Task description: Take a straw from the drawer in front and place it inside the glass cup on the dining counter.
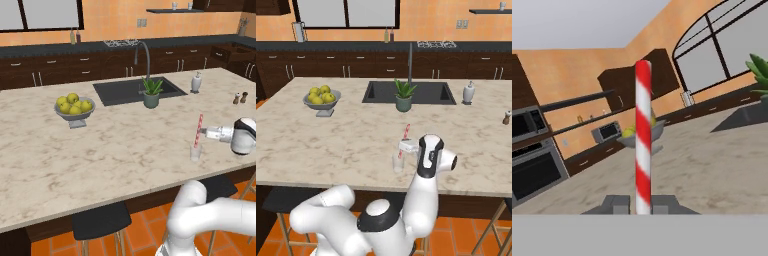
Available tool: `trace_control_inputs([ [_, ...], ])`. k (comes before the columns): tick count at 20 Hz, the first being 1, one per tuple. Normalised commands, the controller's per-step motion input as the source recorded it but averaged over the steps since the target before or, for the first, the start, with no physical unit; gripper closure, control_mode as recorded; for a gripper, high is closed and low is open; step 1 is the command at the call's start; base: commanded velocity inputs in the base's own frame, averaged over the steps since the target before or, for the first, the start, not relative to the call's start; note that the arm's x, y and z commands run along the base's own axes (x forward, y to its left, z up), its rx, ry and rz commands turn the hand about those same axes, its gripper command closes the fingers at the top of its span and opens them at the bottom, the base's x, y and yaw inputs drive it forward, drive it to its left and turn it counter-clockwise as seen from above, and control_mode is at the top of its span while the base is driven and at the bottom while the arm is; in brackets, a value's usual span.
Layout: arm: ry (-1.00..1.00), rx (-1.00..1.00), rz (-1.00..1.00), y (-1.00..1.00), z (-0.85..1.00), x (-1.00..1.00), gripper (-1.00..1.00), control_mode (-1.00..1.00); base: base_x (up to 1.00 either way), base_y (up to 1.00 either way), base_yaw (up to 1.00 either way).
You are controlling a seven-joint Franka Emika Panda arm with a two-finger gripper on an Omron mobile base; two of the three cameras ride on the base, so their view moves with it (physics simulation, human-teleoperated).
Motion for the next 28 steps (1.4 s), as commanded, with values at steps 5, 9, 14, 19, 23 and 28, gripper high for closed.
trace_control_inputs([
  [5,0.0,0.0,0.0,-0.01,0.0,0.16,1.0,-1.0,0.0,0.0,0.0],
  [9,0.0,0.0,0.0,-0.15,0.0,-0.08,1.0,-1.0,0.0,0.0,0.0],
  [14,0.0,0.0,0.0,-0.04,-0.18,-0.1,1.0,-1.0,0.0,0.0,0.0],
  [19,-0.05,0.0,0.0,0.0,-0.35,-0.04,1.0,-1.0,0.0,0.0,0.0],
  [23,-0.09,0.0,0.0,0.0,-0.38,-0.12,1.0,-1.0,0.0,0.0,0.0],
  [28,-0.17,-0.02,0.0,0.15,-0.32,-0.4,1.0,-1.0,0.0,0.0,0.0],
])
